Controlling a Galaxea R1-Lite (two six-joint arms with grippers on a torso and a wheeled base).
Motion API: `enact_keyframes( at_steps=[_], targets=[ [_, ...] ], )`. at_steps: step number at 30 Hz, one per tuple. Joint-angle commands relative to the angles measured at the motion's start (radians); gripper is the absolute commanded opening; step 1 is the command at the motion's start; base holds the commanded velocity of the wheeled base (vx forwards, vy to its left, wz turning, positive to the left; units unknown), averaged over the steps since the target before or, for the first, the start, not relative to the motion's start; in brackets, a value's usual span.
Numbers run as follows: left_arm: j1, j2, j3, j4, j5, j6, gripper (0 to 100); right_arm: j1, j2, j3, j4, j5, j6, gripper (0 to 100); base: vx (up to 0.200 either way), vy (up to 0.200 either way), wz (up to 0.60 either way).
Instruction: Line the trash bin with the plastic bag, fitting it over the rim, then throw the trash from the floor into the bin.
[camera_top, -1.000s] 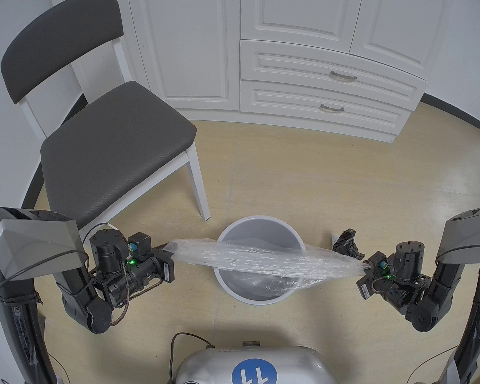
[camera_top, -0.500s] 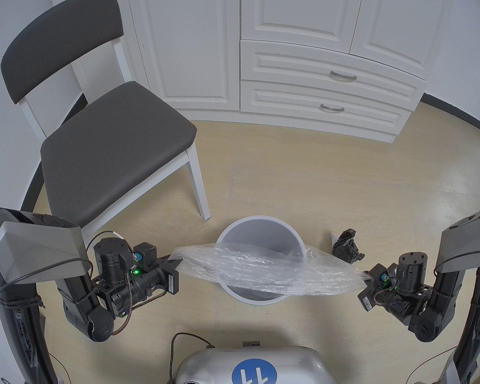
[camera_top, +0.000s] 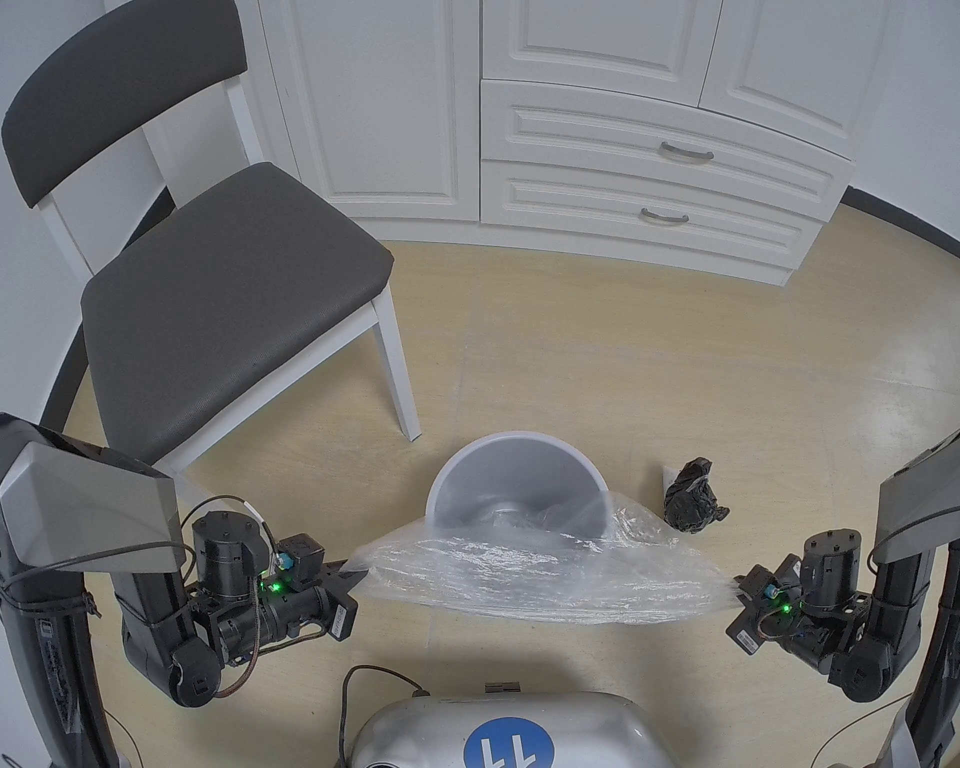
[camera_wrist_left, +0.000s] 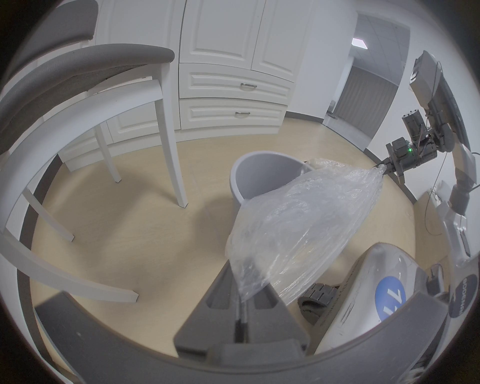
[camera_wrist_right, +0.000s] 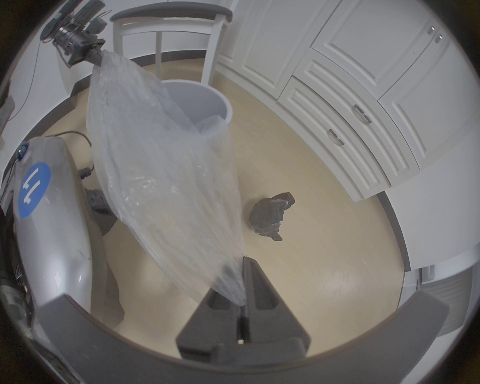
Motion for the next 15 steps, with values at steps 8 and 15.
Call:
enact_keyframes(
  at_steps=[8, 15],
  targets=[
    [0.001, 0.014, 0.036, 0.001, -0.011, 0.046, 0, 0.004, 0.033, 0.043, -0.002, 0.043, -0.062, 0, 0.000, 0.000, 0.00],
    [-0.004, 0.100, -0.008, -0.008, 0.000, 0.043, 0, 0.024, 0.144, -0.002, -0.018, 0.038, -0.045, 0, 0.000, 0.000, 0.00]
  ],
)
